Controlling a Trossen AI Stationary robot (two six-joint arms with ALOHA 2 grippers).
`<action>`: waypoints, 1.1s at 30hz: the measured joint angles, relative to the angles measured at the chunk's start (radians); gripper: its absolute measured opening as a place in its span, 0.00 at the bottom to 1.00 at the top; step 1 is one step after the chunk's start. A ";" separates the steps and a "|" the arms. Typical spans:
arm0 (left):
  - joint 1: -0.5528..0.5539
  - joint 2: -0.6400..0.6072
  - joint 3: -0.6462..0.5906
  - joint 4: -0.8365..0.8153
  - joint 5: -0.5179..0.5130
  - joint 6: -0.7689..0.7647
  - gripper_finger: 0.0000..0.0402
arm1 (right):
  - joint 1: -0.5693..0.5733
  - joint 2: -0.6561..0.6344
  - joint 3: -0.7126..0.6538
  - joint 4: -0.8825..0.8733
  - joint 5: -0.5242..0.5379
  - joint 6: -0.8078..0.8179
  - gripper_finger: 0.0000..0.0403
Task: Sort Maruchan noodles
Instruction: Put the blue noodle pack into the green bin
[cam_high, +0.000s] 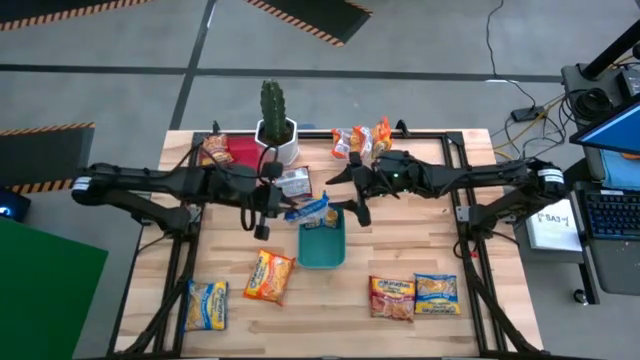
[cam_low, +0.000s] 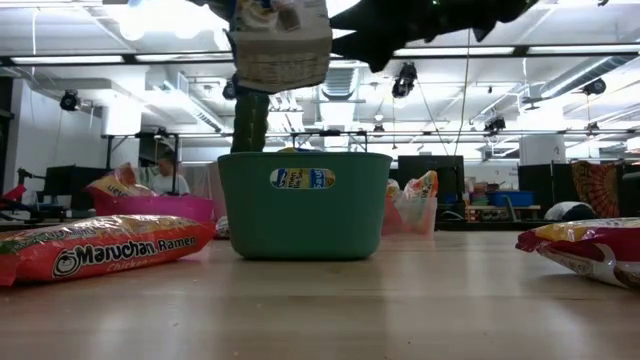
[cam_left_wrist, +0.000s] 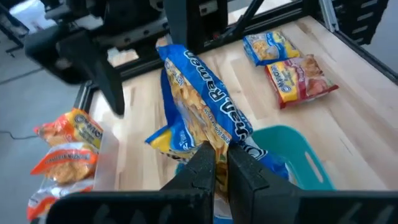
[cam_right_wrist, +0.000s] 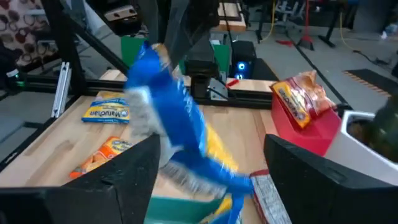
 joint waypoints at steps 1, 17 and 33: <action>0.000 0.008 0.000 0.013 0.000 0.005 0.00 | 0.000 0.012 0.014 -0.012 -0.004 -0.003 0.70; 0.002 0.036 -0.001 0.041 -0.006 0.012 0.01 | 0.006 0.134 0.211 -0.281 -0.094 -0.064 0.37; 0.002 0.312 -0.002 0.051 -0.033 0.115 0.04 | 0.006 0.125 0.255 -0.610 0.054 -0.034 0.02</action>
